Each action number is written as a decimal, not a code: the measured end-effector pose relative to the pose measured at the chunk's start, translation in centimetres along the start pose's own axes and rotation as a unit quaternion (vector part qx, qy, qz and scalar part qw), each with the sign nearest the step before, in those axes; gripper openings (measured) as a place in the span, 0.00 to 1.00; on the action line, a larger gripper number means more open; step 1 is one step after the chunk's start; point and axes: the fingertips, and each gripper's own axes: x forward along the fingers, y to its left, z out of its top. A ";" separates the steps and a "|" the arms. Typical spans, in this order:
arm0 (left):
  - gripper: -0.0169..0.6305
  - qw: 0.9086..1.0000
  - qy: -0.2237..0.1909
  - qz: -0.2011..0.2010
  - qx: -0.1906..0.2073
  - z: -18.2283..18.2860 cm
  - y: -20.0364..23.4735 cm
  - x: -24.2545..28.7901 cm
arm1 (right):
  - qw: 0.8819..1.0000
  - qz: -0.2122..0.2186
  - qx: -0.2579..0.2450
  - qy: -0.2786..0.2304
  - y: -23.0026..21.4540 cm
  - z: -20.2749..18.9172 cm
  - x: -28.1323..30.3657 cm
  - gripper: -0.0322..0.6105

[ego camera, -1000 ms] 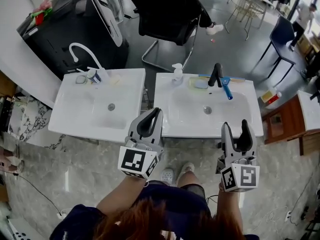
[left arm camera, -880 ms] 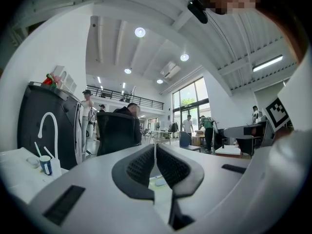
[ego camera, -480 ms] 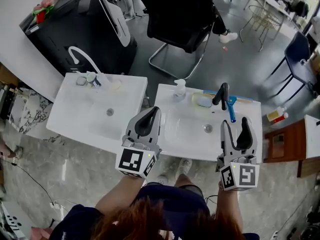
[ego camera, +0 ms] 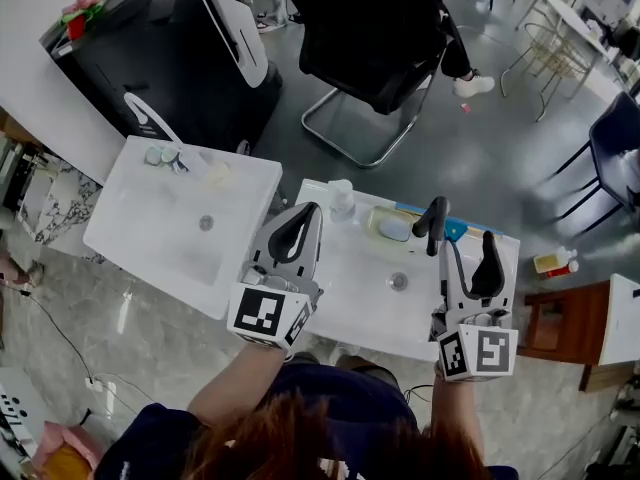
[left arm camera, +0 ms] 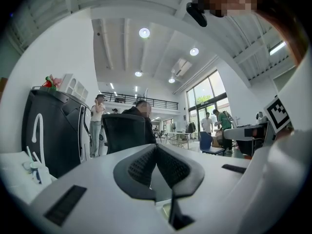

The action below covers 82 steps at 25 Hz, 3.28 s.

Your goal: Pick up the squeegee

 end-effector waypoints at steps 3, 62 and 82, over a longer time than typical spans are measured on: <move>0.06 1.000 0.012 0.006 0.002 -0.7 -0.9 1.8 | 1.000 0.013 0.004 0.009 -1.4 -0.9 1.1 0.48; 0.06 0.975 0.175 -0.136 -0.007 -20.8 -7.9 19.6 | 0.915 -0.129 0.074 0.376 -18.8 -37.0 7.0 0.38; 0.06 0.981 0.157 -0.115 -0.003 -18.2 -6.4 17.8 | 0.936 -0.189 0.075 0.288 -20.7 -31.5 5.9 0.30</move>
